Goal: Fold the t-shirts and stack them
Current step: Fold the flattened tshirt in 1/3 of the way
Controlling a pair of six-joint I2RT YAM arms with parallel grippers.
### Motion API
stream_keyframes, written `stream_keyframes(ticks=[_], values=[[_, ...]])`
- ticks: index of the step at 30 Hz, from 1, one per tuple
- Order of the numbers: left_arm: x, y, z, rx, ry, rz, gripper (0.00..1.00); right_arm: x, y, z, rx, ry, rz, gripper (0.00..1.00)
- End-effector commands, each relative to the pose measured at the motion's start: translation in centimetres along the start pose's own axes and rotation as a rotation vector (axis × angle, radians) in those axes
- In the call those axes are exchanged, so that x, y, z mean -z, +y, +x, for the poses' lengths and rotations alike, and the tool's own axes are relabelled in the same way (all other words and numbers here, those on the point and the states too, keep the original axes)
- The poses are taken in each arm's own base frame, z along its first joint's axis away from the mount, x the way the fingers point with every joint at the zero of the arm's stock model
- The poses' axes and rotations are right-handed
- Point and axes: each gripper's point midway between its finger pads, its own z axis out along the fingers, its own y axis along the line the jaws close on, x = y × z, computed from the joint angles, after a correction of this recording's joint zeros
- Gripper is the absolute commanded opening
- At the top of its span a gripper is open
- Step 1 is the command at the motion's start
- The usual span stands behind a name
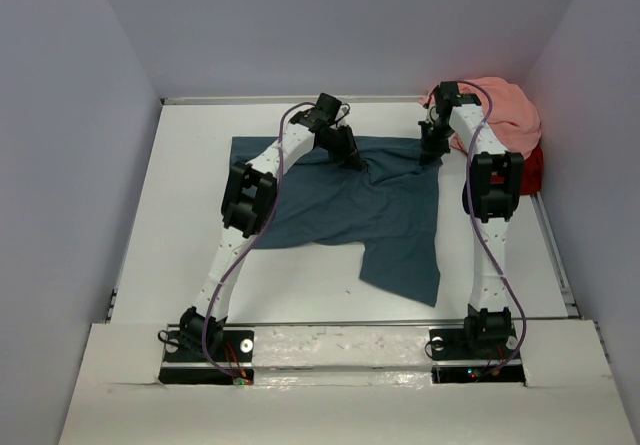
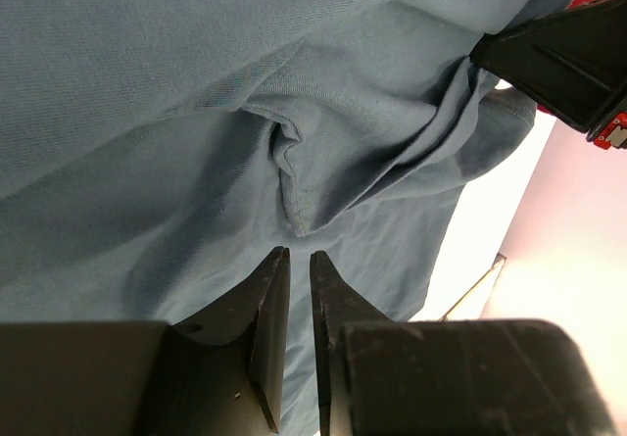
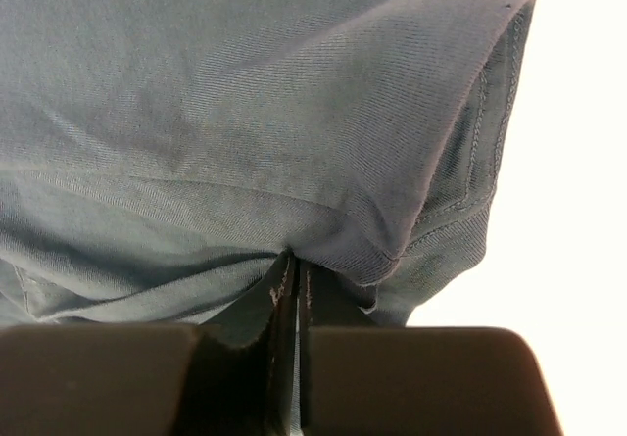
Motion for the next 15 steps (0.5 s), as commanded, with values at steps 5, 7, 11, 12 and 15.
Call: stream_keyframes(ticks=[5,7,11,12,15], values=[[0.8,-1.0,-0.1,-0.011,0.006,0.036,0.24,1.8,0.8,-0.3,-0.003,-0.026,-0.005,0.00],[0.8,-1.0,-0.2,-0.009,0.006,0.036,0.24,2.5,1.0,0.0,-0.006,-0.026,-0.014,0.00],[0.7,-1.1,-0.1,-0.009,0.012,0.043,0.24,3.9,1.7,0.4,-0.011,-0.033,-0.039,0.00],[0.6,-1.0,0.0,-0.008,0.012,0.042,0.24,4.1,1.8,0.6,-0.015,-0.031,-0.045,0.00],[0.5,-1.1,0.1,-0.008,0.019,0.044,0.24,4.9,2.2,0.8,-0.015,-0.035,-0.061,0.00]])
